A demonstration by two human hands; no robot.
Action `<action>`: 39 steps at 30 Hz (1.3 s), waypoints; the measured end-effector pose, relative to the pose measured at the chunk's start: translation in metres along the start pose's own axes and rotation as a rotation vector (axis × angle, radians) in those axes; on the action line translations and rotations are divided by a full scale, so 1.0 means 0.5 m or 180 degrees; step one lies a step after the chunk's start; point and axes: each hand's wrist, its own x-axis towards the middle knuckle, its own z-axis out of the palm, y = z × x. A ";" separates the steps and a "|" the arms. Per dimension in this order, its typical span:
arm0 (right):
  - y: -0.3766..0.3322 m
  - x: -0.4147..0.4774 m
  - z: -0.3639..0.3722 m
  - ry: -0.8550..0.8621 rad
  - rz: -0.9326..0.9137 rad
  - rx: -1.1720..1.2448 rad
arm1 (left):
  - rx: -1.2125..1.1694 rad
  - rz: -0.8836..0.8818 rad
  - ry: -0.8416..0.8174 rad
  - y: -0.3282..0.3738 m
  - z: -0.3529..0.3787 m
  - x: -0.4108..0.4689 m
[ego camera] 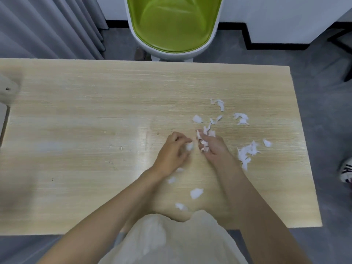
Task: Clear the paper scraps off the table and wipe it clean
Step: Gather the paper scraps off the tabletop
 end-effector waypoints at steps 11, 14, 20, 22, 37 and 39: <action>0.051 -0.068 -0.094 -0.0919 0.0249 -0.1046 | 0.0764 -0.0774 0.0218 -0.050 0.111 -0.142; 0.059 -0.085 -0.128 -0.0793 0.0178 -0.1150 | 0.0783 -0.0844 0.0459 -0.044 0.124 -0.152; 0.101 -0.118 -0.164 -0.0491 -0.0478 -0.2428 | -0.0205 -0.1262 0.1266 0.001 0.138 -0.206; 0.122 -0.127 -0.168 -0.0537 -0.0782 -0.2958 | -0.0223 -0.1400 0.1171 0.014 0.163 -0.242; 0.190 -0.120 -0.180 -0.0960 -0.1745 -0.5211 | 0.0522 -0.1847 0.1322 0.001 0.262 -0.299; 0.178 -0.120 -0.179 -0.0876 -0.1572 -0.4691 | 0.0583 -0.1728 0.1213 -0.003 0.255 -0.302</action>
